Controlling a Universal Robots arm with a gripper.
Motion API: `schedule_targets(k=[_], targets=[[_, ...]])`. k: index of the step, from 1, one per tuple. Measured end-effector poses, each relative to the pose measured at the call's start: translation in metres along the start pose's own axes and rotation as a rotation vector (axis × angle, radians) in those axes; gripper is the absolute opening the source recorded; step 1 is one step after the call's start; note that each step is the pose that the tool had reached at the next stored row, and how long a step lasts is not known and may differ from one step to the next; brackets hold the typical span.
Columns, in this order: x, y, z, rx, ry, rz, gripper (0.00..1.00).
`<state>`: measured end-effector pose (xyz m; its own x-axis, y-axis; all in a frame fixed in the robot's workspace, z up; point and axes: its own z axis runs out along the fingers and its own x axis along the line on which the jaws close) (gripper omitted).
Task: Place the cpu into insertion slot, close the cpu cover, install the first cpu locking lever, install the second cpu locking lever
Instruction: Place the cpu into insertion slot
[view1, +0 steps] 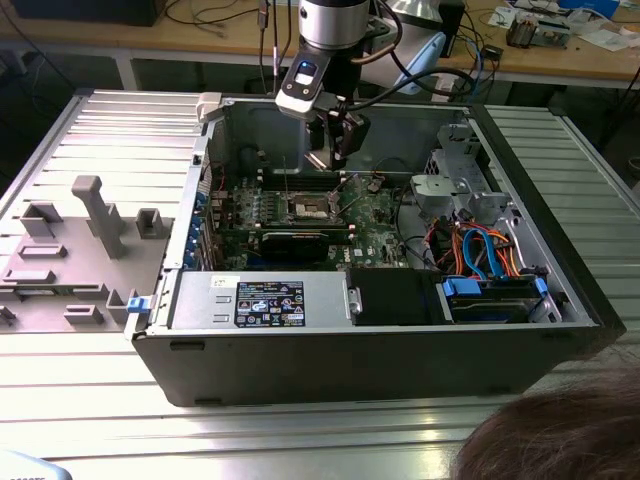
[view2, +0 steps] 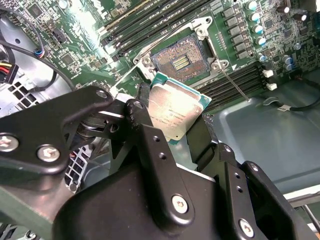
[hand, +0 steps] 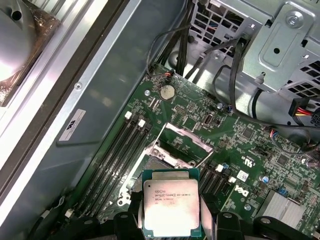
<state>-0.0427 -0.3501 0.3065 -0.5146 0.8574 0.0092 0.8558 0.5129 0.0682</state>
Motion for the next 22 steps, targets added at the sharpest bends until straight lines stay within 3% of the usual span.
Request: schedule_targets(k=[22], targets=[[0.0,-0.0001,0.0011,-0.0003,-0.0038,0.052,0.55]])
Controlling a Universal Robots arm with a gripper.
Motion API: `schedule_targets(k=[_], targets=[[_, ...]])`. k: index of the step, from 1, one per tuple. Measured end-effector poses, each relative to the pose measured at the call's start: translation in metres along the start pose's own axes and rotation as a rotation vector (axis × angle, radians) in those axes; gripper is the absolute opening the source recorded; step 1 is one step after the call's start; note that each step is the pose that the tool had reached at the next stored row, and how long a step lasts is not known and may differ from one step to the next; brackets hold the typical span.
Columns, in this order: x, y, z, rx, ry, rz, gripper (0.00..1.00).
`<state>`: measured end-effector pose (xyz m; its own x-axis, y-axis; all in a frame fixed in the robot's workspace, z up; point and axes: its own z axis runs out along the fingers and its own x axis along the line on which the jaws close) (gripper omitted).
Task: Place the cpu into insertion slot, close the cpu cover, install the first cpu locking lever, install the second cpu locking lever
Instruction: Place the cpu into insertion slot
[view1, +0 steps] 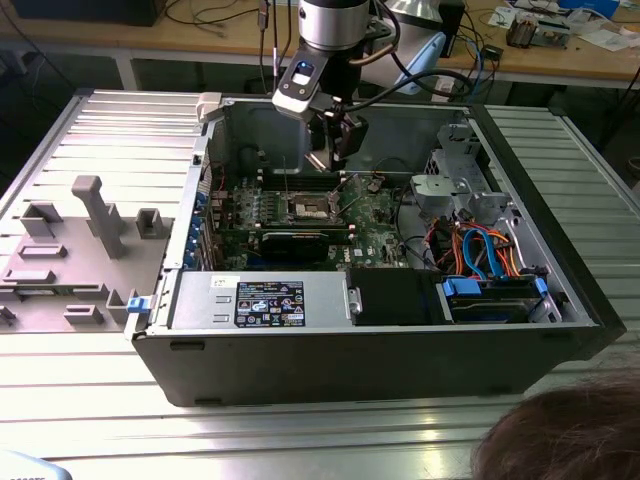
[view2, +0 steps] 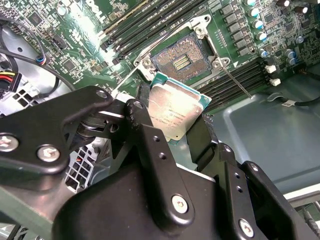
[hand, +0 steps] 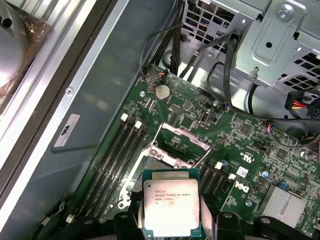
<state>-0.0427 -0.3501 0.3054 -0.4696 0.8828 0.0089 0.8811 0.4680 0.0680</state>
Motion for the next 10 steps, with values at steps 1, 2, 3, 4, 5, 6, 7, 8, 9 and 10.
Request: schedule_targets(k=[1,2,3,4,5,6,7,8,9,10], targets=[[0.0,0.0,0.0,0.0,-0.0002,0.002,0.55],[0.0,0.0,0.0001,-0.0001,-0.0002,0.003,0.55],[0.0,0.0,0.0001,-0.0001,-0.0004,0.005,0.55],[0.0,0.0,0.0001,0.0,-0.0005,0.007,0.55],[0.0,0.0,0.0002,-0.0001,-0.0006,0.009,0.55],[0.0,0.0,0.0002,-0.0001,-0.0008,0.011,0.55],[0.0,0.0,0.0002,-0.0001,-0.0009,0.012,0.55],[0.0,0.0,0.0003,-0.0001,-0.0011,0.015,0.55],[0.0,0.0,0.0003,-0.0001,-0.0013,0.017,0.55],[0.0,0.0,0.0004,-0.0002,-0.0015,0.02,0.55]])
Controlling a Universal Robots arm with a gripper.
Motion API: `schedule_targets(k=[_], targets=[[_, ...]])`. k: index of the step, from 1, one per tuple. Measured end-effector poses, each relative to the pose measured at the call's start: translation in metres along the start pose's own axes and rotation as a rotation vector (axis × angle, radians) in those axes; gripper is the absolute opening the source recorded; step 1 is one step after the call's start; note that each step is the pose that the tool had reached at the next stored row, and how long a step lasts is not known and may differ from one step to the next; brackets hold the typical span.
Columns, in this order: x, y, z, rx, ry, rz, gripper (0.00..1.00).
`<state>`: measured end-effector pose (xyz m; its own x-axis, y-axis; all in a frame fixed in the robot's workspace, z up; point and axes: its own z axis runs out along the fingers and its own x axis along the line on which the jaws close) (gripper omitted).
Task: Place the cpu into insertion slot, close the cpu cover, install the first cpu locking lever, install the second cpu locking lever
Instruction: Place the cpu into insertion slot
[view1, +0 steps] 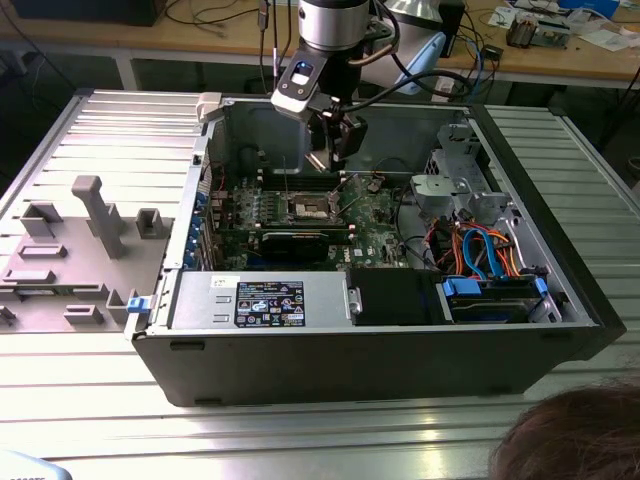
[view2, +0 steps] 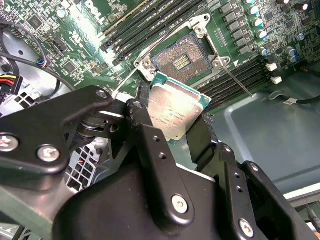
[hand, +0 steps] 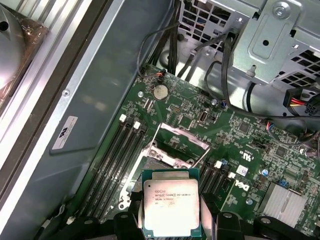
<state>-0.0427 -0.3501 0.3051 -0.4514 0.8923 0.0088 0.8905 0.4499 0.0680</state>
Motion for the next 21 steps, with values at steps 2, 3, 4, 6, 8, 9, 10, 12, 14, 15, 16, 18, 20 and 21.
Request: schedule_targets(k=[2,3,4,6,8,9,10,12,14,15,16,18,20,21], targets=[[0.0,0.0,0.0001,0.0,-0.0003,0.004,0.55],[0.0,0.0,0.0001,-0.0001,-0.0003,0.006,0.55],[0.0,0.0,0.0001,-0.0001,-0.0006,0.007,0.55],[0.0,0.0,0.0002,-0.0001,-0.0007,0.01,0.55],[0.0,0.0,0.0003,-0.0001,-0.001,0.014,0.55],[0.0,0.0,0.0003,-0.0001,-0.0011,0.015,0.55],[0.0,0.0,0.0003,-0.0001,-0.0012,0.017,0.55],[0.0,0.0,0.0004,-0.0001,-0.0014,0.02,0.55],[0.0,0.0,0.0005,-0.0002,-0.0016,0.023,0.55],[0.0,0.0,0.0005,-0.0002,-0.0018,0.026,0.55],[0.0,0.0,0.0005,-0.0002,-0.0019,0.028,0.55],[0.0,0.0,0.0006,-0.0003,-0.0023,0.032,0.55],[0.0,0.0,0.0007,-0.0003,-0.0025,0.035,0.55],[0.0,-0.0001,0.0007,-0.0003,-0.0025,0.037,0.55]])
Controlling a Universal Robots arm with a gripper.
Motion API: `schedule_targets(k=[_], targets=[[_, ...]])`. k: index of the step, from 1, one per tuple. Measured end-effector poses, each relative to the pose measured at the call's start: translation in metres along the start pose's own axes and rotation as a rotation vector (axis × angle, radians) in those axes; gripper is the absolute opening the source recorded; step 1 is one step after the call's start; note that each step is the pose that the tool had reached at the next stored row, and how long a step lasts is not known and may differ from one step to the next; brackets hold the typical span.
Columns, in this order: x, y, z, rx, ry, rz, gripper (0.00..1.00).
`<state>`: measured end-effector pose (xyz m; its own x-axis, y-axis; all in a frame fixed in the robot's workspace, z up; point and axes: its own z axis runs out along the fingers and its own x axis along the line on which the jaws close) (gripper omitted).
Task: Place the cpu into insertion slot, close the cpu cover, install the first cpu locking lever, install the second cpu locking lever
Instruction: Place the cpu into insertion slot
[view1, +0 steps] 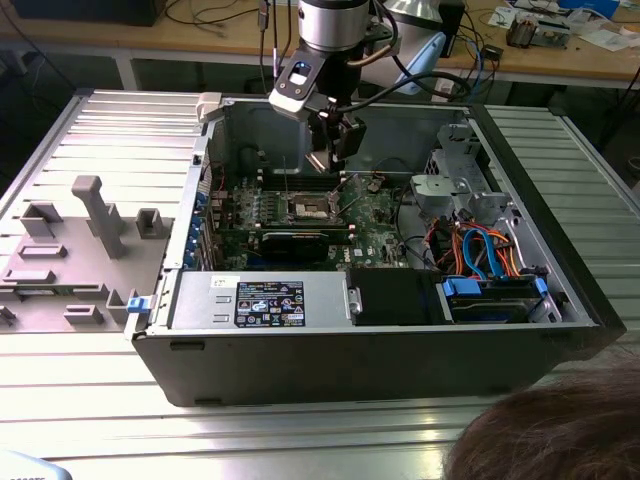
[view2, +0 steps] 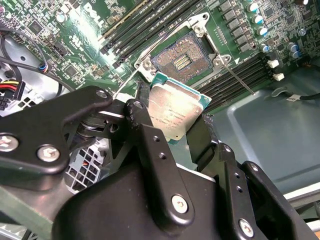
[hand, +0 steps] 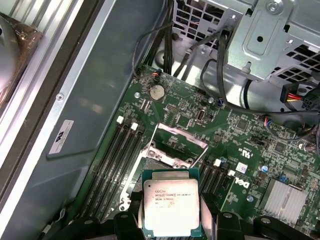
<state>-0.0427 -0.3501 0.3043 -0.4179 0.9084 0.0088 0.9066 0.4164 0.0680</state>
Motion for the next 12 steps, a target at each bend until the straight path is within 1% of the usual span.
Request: schedule_targets(k=[12], targets=[[0.0,0.0,0.0005,-0.0001,-0.0019,0.024,0.55]])
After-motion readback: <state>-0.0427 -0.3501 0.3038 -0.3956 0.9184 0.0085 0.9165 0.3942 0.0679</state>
